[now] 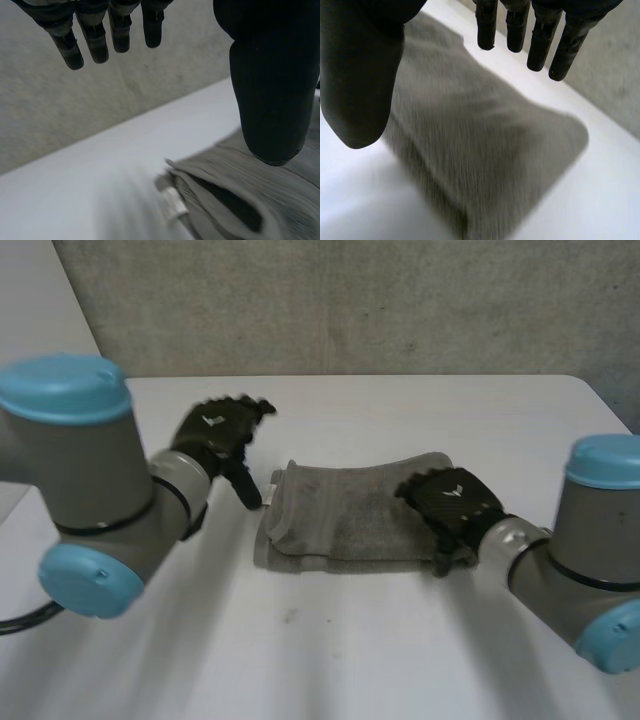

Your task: Fold the towel.

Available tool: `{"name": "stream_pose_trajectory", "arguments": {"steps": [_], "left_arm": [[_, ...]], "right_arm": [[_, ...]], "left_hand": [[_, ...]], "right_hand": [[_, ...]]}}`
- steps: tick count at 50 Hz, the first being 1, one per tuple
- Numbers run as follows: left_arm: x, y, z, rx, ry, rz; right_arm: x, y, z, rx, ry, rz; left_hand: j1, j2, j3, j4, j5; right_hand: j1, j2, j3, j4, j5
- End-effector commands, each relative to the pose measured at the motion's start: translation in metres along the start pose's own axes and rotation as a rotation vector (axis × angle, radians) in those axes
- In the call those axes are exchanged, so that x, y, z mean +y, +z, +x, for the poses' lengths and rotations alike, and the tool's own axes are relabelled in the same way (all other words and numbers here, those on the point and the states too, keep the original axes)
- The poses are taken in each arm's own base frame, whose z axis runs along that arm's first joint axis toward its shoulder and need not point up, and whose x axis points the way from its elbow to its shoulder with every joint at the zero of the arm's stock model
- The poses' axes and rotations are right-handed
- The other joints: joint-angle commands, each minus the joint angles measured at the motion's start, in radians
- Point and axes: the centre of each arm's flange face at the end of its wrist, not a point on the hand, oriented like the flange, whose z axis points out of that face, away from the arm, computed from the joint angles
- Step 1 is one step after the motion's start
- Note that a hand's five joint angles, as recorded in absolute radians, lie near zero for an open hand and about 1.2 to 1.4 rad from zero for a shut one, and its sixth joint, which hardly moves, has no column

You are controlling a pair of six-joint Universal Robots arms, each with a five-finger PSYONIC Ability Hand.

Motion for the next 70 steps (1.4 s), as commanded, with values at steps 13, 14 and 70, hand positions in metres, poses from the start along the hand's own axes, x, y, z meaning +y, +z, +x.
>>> {"name": "stream_pose_trajectory", "arguments": {"steps": [13, 14, 70], "left_arm": [[0.059, 0.009, 0.027, 0.071, 0.132, -0.106], [0.058, 0.010, 0.027, 0.071, 0.130, -0.100], [-0.022, -0.001, -0.020, -0.070, -0.073, 0.109]], "right_arm": [[0.051, 0.008, 0.039, 0.103, 0.137, 0.000], [0.055, 0.010, 0.039, 0.099, 0.139, -0.009], [-0.080, 0.021, -0.045, -0.065, 0.136, 0.153]], "left_hand": [[0.251, 0.251, 0.250, 0.251, 0.251], [0.248, 0.248, 0.247, 0.248, 0.248], [-0.028, -0.028, -0.029, -0.028, -0.028]], "right_hand": [[0.385, 0.363, 0.372, 0.361, 0.387], [0.460, 0.438, 0.447, 0.436, 0.463], [-0.057, -0.079, -0.070, -0.081, -0.055]]}}
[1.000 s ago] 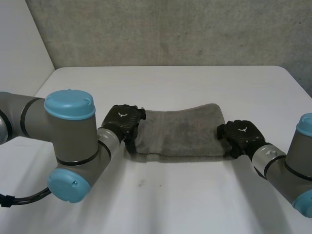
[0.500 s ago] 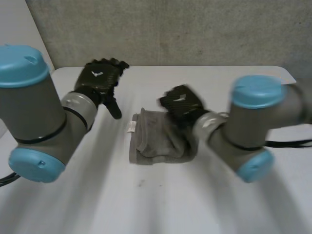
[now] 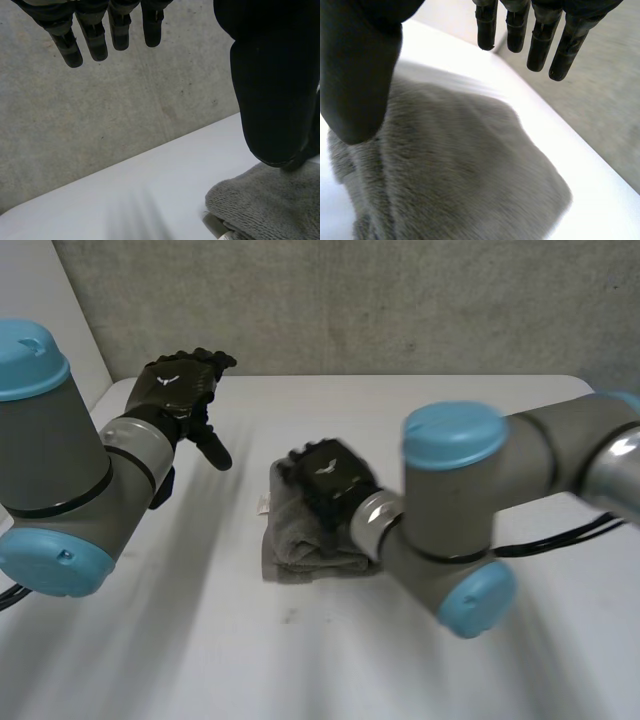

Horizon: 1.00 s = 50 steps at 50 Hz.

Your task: Fold the towel.

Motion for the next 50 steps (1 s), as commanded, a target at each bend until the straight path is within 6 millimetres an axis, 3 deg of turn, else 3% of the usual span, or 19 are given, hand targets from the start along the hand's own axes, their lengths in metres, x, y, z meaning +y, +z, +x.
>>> {"name": "stream_pose_trajectory", "arguments": {"steps": [1, 7, 11, 17, 24, 31, 35, 37, 38, 40, 41, 43, 44, 46, 50], "left_arm": [[0.011, 0.000, 0.011, 0.031, -0.039, -0.025], [0.044, 0.005, 0.034, 0.082, -0.113, -0.108], [0.071, 0.010, 0.050, 0.113, -0.113, -0.172], [0.111, 0.018, 0.052, 0.097, -0.097, -0.268], [0.130, 0.019, 0.049, 0.062, -0.079, -0.316], [0.131, 0.017, 0.048, 0.057, -0.074, -0.322], [0.108, 0.013, 0.047, 0.054, -0.057, -0.276], [0.078, 0.004, 0.051, 0.067, -0.059, -0.210], [0.078, 0.004, 0.051, 0.067, -0.059, -0.209], [0.040, -0.006, 0.054, 0.084, -0.072, -0.116], [0.040, -0.006, 0.054, 0.084, -0.072, -0.116], [0.003, -0.018, 0.051, 0.088, -0.076, -0.031], [0.003, -0.018, 0.051, 0.088, -0.076, -0.031], [-0.025, -0.028, 0.042, 0.072, -0.065, 0.017], [-0.044, -0.031, 0.018, 0.011, -0.055, 0.031]], "right_arm": [[0.002, -0.020, 0.057, 0.141, 0.261, -0.003], [0.009, -0.020, 0.083, 0.195, 0.375, -0.006], [0.014, -0.016, 0.086, 0.199, 0.381, -0.015], [0.041, 0.004, 0.080, 0.147, 0.408, -0.105], [0.079, 0.027, 0.069, 0.088, 0.399, -0.251], [0.084, 0.032, 0.067, 0.067, 0.300, -0.266], [0.060, 0.026, 0.074, 0.081, 0.275, -0.214], [0.017, 0.010, 0.085, 0.111, 0.252, -0.108], [0.016, 0.010, 0.085, 0.111, 0.252, -0.108], [-0.016, -0.005, 0.096, 0.153, 0.243, -0.022], [-0.017, -0.005, 0.096, 0.153, 0.243, -0.022], [-0.044, -0.025, 0.108, 0.205, 0.247, 0.049], [-0.044, -0.025, 0.108, 0.205, 0.247, 0.049], [-0.066, -0.047, 0.115, 0.260, 0.248, 0.096], [-0.072, -0.067, 0.130, 0.329, 0.250, 0.103]], "left_hand": [[0.005, 0.012, 0.011, 0.011, -0.022], [0.020, 0.026, 0.026, 0.025, -0.007], [0.026, 0.032, 0.032, 0.031, -0.001], [0.040, 0.047, 0.046, 0.046, 0.013], [0.037, 0.044, 0.043, 0.043, 0.010], [0.037, 0.044, 0.043, 0.043, 0.010], [0.032, 0.038, 0.038, 0.037, 0.004], [0.026, 0.032, 0.032, 0.031, -0.001], [0.026, 0.032, 0.032, 0.031, -0.001], [0.023, 0.029, 0.029, 0.028, -0.004], [0.023, 0.029, 0.029, 0.028, -0.004], [0.020, 0.026, 0.026, 0.025, -0.007], [0.020, 0.026, 0.026, 0.025, -0.007], [0.014, 0.020, 0.020, 0.020, -0.013], [0.008, 0.015, 0.014, 0.014, -0.019]], "right_hand": [[-0.059, -0.078, -0.071, -0.081, -0.054], [-0.059, -0.078, -0.071, -0.081, -0.054], [-0.059, -0.078, -0.071, -0.081, -0.054], [-0.059, -0.078, -0.071, -0.081, -0.054], [-0.059, -0.078, -0.071, -0.081, -0.054], [-0.059, -0.078, -0.071, -0.081, -0.054], [-0.059, -0.078, -0.071, -0.081, -0.054], [-0.059, -0.078, -0.071, -0.081, -0.054], [-0.059, -0.078, -0.071, -0.081, -0.054], [-0.059, -0.078, -0.071, -0.081, -0.054], [-0.059, -0.078, -0.071, -0.081, -0.054], [-0.059, -0.078, -0.071, -0.081, -0.054], [-0.059, -0.078, -0.071, -0.081, -0.054], [-0.059, -0.078, -0.071, -0.081, -0.054], [-0.059, -0.078, -0.071, -0.081, -0.054]]}}
